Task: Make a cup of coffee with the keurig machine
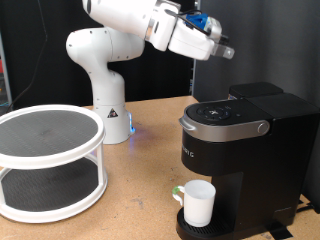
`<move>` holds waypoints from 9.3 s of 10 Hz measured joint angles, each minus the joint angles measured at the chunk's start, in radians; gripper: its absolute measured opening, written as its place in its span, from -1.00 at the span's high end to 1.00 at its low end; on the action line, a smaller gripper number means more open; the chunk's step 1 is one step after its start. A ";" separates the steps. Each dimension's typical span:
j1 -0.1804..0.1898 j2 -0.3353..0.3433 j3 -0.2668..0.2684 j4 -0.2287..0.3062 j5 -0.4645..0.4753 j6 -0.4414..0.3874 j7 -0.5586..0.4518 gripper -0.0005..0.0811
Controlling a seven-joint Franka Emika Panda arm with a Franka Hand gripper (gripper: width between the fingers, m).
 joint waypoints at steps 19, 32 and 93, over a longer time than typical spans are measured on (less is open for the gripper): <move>-0.080 0.001 0.113 0.101 -1.181 -0.401 0.365 -0.98; -0.079 0.114 0.162 0.309 -1.192 -0.233 0.445 -0.98; -0.089 0.476 0.186 0.545 -1.366 -0.329 0.687 0.98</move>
